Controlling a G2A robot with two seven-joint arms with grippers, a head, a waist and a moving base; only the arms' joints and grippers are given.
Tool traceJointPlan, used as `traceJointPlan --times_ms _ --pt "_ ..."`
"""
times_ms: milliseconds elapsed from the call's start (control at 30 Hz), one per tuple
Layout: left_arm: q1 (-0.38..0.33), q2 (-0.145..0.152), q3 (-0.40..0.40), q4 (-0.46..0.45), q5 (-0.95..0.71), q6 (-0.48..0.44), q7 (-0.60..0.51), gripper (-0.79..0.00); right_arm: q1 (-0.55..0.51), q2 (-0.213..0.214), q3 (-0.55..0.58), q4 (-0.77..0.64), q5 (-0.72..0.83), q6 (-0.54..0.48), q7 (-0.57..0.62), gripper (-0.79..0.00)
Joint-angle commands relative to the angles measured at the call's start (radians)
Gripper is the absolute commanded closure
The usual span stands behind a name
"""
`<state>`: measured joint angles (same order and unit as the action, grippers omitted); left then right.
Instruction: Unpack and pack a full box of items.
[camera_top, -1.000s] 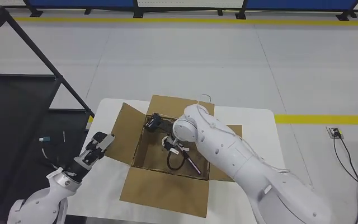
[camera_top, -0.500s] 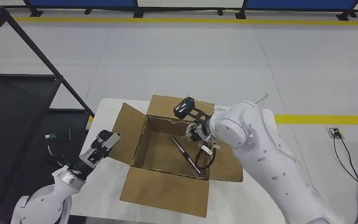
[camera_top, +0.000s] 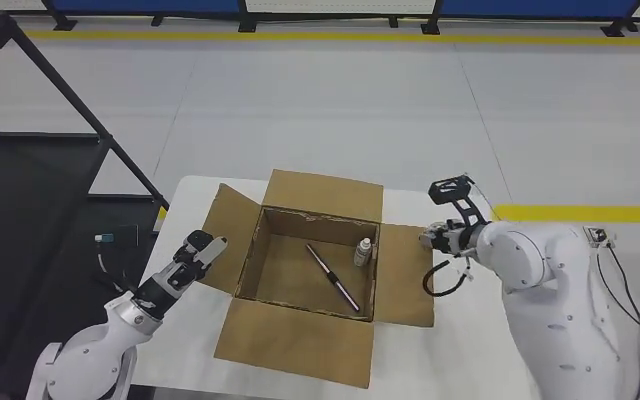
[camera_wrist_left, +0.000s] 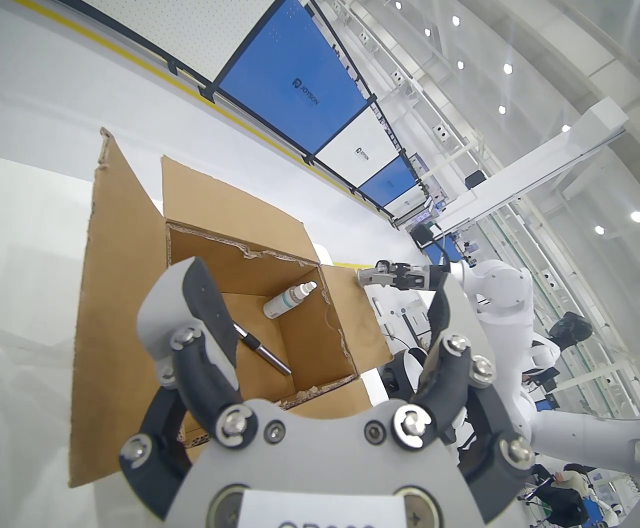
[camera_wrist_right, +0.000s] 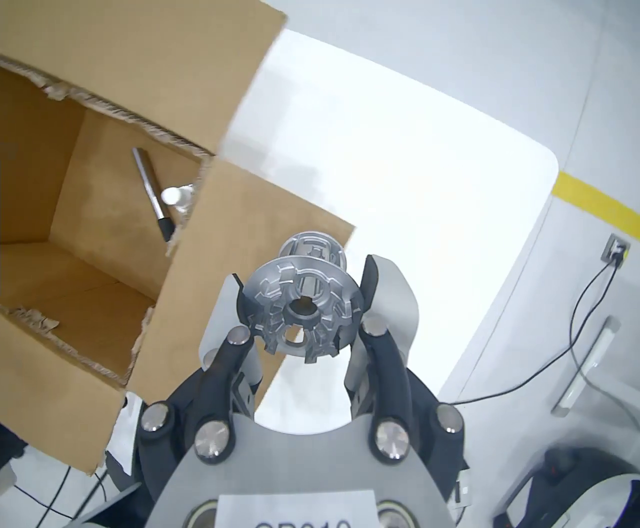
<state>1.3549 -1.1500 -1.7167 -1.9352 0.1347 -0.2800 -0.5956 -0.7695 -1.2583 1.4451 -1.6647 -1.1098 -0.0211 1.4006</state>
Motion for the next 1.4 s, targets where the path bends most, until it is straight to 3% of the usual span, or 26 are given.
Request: traceJointPlan --times_ms 0,167,433,700,733,767,933,1000,1067,1233,1267,1367 --pt "0.0 0.0 0.0 0.0 0.0 0.0 0.0 -0.785 0.003 0.006 0.033 0.078 -0.005 -0.002 -0.033 0.0" --pt "0.0 0.0 0.0 0.0 0.0 0.0 0.0 -0.785 0.072 0.014 0.055 0.342 -0.009 -0.04 -0.093 0.0" --pt "0.0 0.0 0.0 0.0 0.0 0.0 0.0 -0.785 0.166 0.016 0.015 0.63 -0.042 -0.036 -0.186 0.0" --pt "0.0 0.0 0.0 0.0 0.0 0.0 0.0 -0.785 0.236 0.016 -0.015 0.772 -0.05 -0.036 -0.229 0.0" --pt "0.0 0.0 0.0 0.0 0.0 0.0 0.0 -0.785 0.241 0.016 -0.019 0.781 -0.053 -0.036 -0.224 -0.123" --pt "0.0 0.0 0.0 0.0 0.0 0.0 0.0 -0.785 0.247 0.016 -0.024 0.79 -0.055 -0.036 -0.222 -0.179" --pt "0.0 0.0 0.0 0.0 0.0 0.0 0.0 -0.785 0.265 0.015 -0.04 0.833 -0.05 -0.037 -0.227 -0.283" --pt "0.0 0.0 0.0 0.0 0.0 0.0 0.0 -0.785 0.271 0.015 -0.045 0.846 -0.047 -0.037 -0.23 -0.379" --pt "0.0 0.0 0.0 0.0 0.0 0.0 0.0 -0.785 0.275 0.015 -0.049 0.856 -0.041 -0.038 -0.233 -0.526" --pt "0.0 0.0 0.0 0.0 0.0 0.0 0.0 -0.785 0.278 0.017 -0.052 0.868 -0.025 -0.038 -0.244 -0.643" --pt "0.0 0.0 0.0 0.0 0.0 0.0 0.0 -0.785 0.278 0.018 -0.052 0.867 -0.023 -0.037 -0.244 -0.705" --pt "0.0 0.0 0.0 0.0 0.0 0.0 0.0 -0.785 0.277 0.022 -0.051 0.856 -0.023 -0.03 -0.244 -0.733"
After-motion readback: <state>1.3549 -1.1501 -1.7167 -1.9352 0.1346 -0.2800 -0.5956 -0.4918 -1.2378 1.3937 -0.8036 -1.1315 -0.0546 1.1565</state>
